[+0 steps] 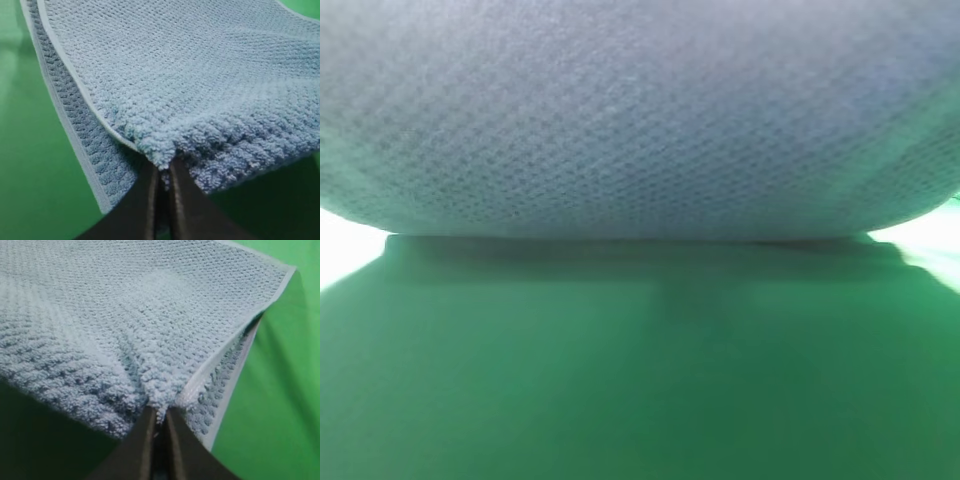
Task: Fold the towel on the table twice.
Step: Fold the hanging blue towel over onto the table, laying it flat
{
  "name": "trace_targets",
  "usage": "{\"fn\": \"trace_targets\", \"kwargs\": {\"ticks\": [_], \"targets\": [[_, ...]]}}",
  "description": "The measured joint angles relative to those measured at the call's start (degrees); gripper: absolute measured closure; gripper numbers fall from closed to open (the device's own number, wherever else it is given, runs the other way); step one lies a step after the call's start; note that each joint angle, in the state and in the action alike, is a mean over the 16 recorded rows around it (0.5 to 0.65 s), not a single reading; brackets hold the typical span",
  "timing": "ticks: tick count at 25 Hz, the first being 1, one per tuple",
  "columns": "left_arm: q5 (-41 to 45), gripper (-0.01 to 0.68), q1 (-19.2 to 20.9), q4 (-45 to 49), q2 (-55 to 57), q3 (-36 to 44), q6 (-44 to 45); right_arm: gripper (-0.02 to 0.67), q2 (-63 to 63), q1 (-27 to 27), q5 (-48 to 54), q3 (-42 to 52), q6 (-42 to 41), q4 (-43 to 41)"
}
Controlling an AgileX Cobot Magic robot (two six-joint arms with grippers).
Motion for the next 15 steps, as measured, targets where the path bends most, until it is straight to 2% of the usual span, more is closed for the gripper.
{"fn": "trace_targets", "kwargs": {"ticks": [7,15], "targets": [[-2.9,0.673,0.0,-1.5,-1.0,2.2,0.0,0.649,-1.1,0.1,-3.3,1.5,0.4,-0.2],[-12.3,0.673,0.0,-6.8,4.8,2.3,2.9,0.649,4.5,0.2,-15.5,3.0,0.9,-1.0]]}}
